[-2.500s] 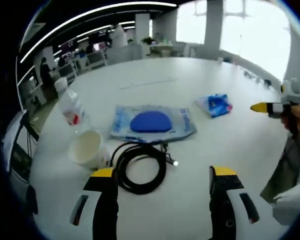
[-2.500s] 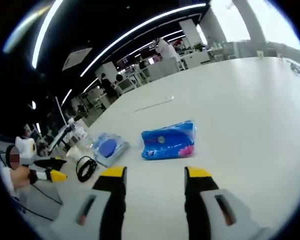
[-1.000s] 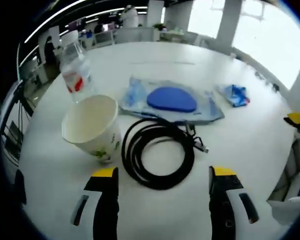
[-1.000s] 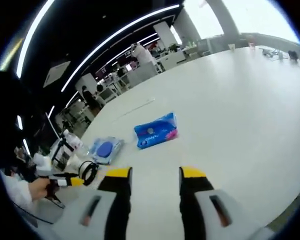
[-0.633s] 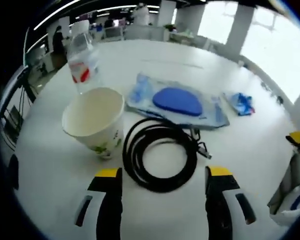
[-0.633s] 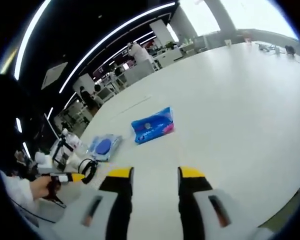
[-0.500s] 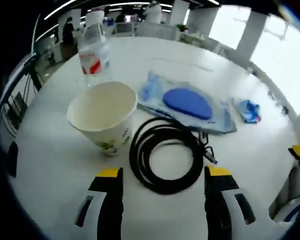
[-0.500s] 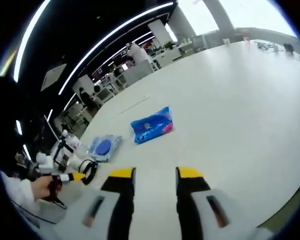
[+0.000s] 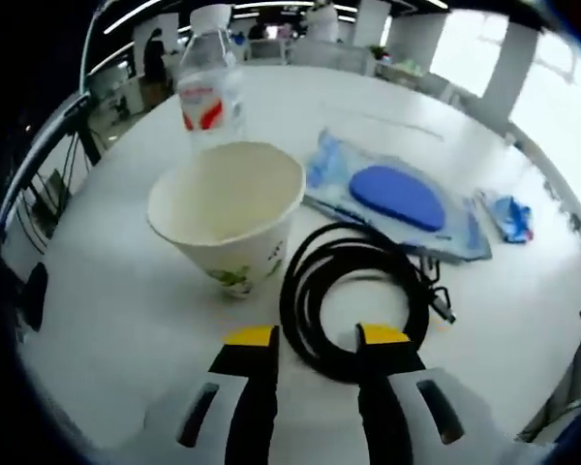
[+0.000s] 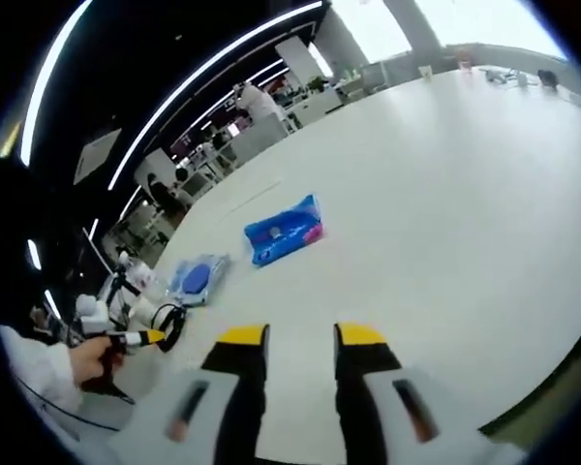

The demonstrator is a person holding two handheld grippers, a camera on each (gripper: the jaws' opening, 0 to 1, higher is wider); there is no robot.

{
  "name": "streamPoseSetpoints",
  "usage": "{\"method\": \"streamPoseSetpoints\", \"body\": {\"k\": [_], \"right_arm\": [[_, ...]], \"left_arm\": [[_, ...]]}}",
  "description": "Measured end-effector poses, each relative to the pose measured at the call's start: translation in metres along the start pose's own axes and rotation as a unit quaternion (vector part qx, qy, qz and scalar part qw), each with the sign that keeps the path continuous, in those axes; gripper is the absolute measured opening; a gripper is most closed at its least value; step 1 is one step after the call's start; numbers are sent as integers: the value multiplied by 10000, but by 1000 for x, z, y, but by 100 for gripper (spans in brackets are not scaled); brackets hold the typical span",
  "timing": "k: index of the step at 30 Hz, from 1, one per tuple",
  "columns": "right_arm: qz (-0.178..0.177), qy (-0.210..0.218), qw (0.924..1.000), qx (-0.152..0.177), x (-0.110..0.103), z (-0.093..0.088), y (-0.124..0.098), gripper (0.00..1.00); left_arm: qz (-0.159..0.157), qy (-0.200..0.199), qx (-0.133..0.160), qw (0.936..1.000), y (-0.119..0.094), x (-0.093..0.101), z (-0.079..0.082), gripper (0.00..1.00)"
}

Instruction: Arrange the tabletop items into an orderly group along one side of the table until the central work area is clear of visible clutter.

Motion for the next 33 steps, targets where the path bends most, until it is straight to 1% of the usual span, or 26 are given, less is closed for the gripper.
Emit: {"method": "streamPoseSetpoints", "body": {"k": [1,2,4,6,7,8,11,13,15,16,20,22,23,24,26,29,33], "right_arm": [[1,9,10000,-8,0,-2,-1,23],[12,51,10000,-16,-1,-5,-1,23],[19,95,9999,-46,-2,-10,-2,22],[22,152,9999,-66,-4,-14,-3,22],[22,183,9998,-56,-5,-15,-4,22],[22,213,9998,-42,-6,-16,-4,21],[65,240,9997,-50,-9,-19,-4,21],[72,257,9996,-76,-9,-21,-4,20],[69,300,9995,-72,-9,-21,-4,20],[70,314,9995,-61,-9,-21,-3,20],[131,336,9993,-44,-13,-21,1,19],[168,345,9993,-45,-17,-21,3,19],[187,350,9992,-41,-18,-20,4,19],[216,353,9991,-35,-20,-19,6,19],[283,351,9990,-26,-23,-18,8,19],[349,318,9989,-42,-26,-17,11,19],[490,406,9980,-2,-31,-14,14,20]], "left_arm": [[-93,-162,19,9998,1,3,1,22],[-41,-189,5,9998,1,2,2,22],[38,-82,-10,10000,2,0,2,17],[113,-72,9,9999,3,-5,3,12],[83,-282,29,9996,3,-5,4,11],[82,-397,10,9992,2,-6,4,10],[108,-626,-67,9980,0,-9,2,5],[26,-685,-80,9976,-2,-8,1,2],[-119,-707,-78,9974,-6,-2,0,0],[-222,-707,-78,9972,-7,2,0,0],[-426,-724,-86,9964,-13,14,-2,0],[-569,-811,-108,9950,-16,20,-5,0],[-671,-902,-67,9936,-17,23,-4,0],[-791,-1129,-73,9904,-20,27,-5,0],[-897,-1299,-42,9875,-24,30,-6,0],[-995,-1267,-4,9869,-31,37,-4,0],[-1158,-1277,78,9850,-38,45,1,0]]}}
Point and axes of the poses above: the point that each gripper's makers call its tool centre point, and the gripper's own axes: y roughly forward along the fingers, x roughly to its right, z roughly out of its top, the point moved 2 cm from there along -y, roughly backward along the fingers, and after that the axes turned 15 degrees about -y, right-handed, at the moved point
